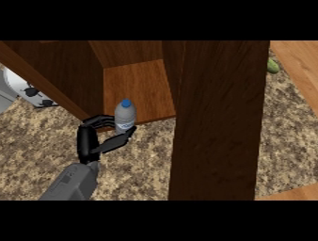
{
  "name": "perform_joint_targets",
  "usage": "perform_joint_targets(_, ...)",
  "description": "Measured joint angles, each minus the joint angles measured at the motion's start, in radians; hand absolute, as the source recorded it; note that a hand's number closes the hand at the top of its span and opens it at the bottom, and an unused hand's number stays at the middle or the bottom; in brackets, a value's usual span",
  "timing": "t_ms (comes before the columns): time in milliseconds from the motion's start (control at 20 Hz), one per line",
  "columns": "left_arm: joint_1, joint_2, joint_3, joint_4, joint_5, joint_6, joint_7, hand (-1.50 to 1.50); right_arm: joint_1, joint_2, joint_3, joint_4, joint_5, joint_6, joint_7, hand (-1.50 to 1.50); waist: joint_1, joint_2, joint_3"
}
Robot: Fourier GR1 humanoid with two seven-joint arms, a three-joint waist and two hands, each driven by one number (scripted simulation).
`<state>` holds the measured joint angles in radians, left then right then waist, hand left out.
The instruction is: Pick up the bottled water, place it into the cabinet and close the cabinet
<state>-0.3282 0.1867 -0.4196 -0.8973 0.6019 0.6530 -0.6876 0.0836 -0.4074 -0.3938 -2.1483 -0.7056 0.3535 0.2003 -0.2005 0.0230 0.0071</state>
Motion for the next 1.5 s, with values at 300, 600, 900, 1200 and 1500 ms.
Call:
perform_joint_targets(300,-0.023,-0.020,-0.014,0.014,0.017,-0.003,0.011,1.50,0.011,-0.003,-0.014,-0.007,0.005,0.002,0.000,-1.50,0.031,-0.006,-0.003)
perform_joint_targets(600,-0.059,-0.043,-0.023,0.043,0.041,-0.034,0.036,1.50,0.030,-0.016,-0.036,-0.025,0.004,0.012,0.004,-1.50,0.070,-0.011,-0.005)
perform_joint_targets(900,-0.086,-0.071,-0.018,0.072,0.073,-0.117,0.033,1.50,0.062,-0.026,-0.058,-0.057,-0.002,0.028,0.013,-1.50,0.106,-0.013,-0.007)
perform_joint_targets(1200,-0.127,-0.108,-0.029,0.060,0.102,-0.275,0.028,1.50,0.100,-0.036,-0.057,-0.118,-0.022,0.033,0.052,1.50,0.143,-0.017,-0.010)
perform_joint_targets(1500,-0.148,-0.126,-0.046,-0.017,0.109,-0.437,0.026,1.50,0.164,-0.021,-0.046,-0.168,-0.042,0.068,0.080,1.50,0.172,-0.025,-0.008)
